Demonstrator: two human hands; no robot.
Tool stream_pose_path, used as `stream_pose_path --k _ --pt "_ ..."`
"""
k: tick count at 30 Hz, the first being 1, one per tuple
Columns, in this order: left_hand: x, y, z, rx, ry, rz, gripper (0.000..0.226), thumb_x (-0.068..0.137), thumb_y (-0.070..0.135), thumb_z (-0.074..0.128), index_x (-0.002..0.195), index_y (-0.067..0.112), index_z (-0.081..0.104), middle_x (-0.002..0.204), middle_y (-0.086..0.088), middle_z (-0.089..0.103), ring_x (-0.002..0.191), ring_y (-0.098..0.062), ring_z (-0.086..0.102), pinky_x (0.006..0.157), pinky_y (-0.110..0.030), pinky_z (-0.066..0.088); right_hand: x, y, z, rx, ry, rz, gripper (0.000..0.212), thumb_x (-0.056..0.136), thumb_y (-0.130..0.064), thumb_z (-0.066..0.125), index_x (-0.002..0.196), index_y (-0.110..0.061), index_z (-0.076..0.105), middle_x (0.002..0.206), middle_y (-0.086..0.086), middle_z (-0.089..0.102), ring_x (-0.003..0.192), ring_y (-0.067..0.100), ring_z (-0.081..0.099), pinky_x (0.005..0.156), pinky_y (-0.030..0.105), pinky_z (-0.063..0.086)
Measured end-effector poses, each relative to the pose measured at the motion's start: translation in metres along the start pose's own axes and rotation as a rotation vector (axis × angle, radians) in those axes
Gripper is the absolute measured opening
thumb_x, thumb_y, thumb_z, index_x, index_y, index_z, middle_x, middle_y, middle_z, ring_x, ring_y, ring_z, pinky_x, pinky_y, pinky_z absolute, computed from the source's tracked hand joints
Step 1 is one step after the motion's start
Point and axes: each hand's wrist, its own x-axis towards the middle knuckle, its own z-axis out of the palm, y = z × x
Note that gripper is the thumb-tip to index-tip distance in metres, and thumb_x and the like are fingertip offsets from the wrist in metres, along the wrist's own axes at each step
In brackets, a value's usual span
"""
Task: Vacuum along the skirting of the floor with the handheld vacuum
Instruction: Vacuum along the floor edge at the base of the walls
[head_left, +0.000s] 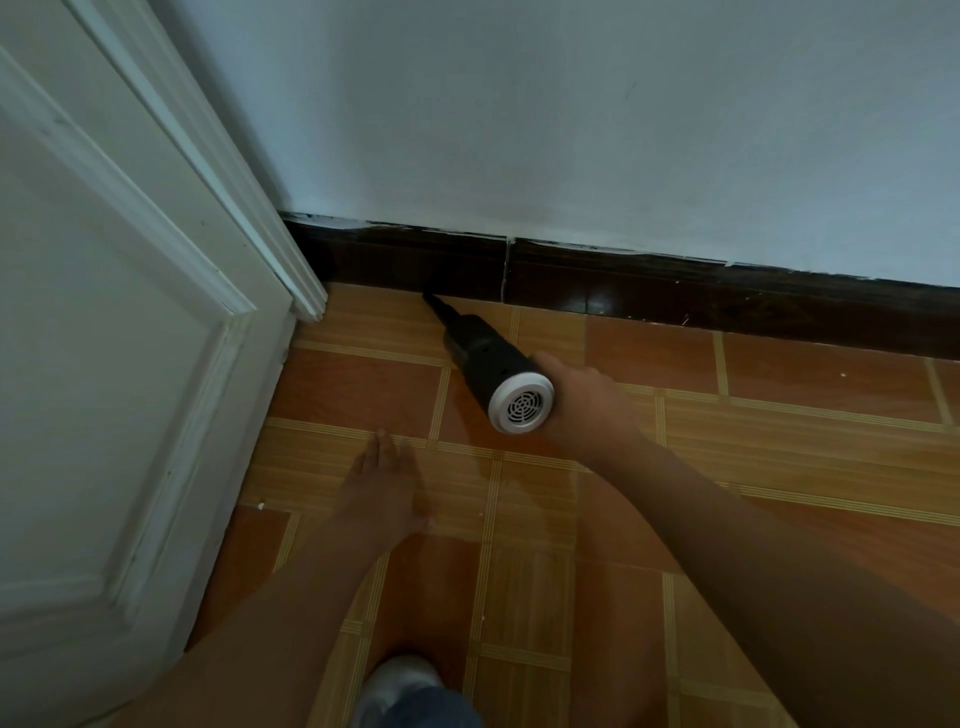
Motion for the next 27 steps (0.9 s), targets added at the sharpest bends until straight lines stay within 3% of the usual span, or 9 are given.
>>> stream_pose_path --k 8,12,19,27 --pt "0.002 0.003 -0.001 0.005 -0.032 -0.024 0.099 0.088 0.055 0.053 0.151 0.003 -0.004 0.154 -0.028 -0.014 0.146 -0.036 -0.009 0.12 -0.041 0.004 -0.016 0.015 -0.006 0.009 0.035 0.038 0.046 0.077 -0.039 0.071 0.113 -0.018 0.05 0.083 -0.007 0.055 0.072 0.013 0.056 0.06 0.027 0.045" --pt "0.002 0.005 -0.002 0.008 -0.034 -0.036 0.099 0.089 0.055 0.052 0.15 0.002 -0.005 0.154 -0.028 -0.014 0.146 -0.036 -0.01 0.119 -0.041 0.004 -0.026 0.024 -0.008 0.017 0.045 0.04 0.046 0.078 -0.036 0.07 0.114 -0.015 0.05 0.088 -0.001 0.062 0.071 0.012 0.054 0.063 0.031 0.05" --pt "0.004 0.009 -0.004 0.02 -0.047 -0.06 0.1 0.087 0.06 0.05 0.15 0.002 -0.001 0.154 -0.03 -0.012 0.146 -0.038 -0.008 0.119 -0.041 0.006 -0.036 0.031 -0.015 -0.017 0.053 0.031 0.041 0.081 -0.032 0.069 0.113 -0.013 0.051 0.091 0.002 0.064 0.071 0.011 0.052 0.06 0.026 0.045" --pt "0.004 0.006 0.0 0.011 -0.05 -0.043 0.104 0.086 0.061 0.052 0.15 0.001 -0.004 0.152 -0.031 -0.016 0.145 -0.039 -0.011 0.119 -0.042 0.004 -0.047 0.044 -0.021 -0.103 0.074 0.057 0.036 0.083 -0.032 0.066 0.109 -0.014 0.05 0.08 -0.008 0.05 0.066 0.009 0.048 0.049 0.015 0.029"
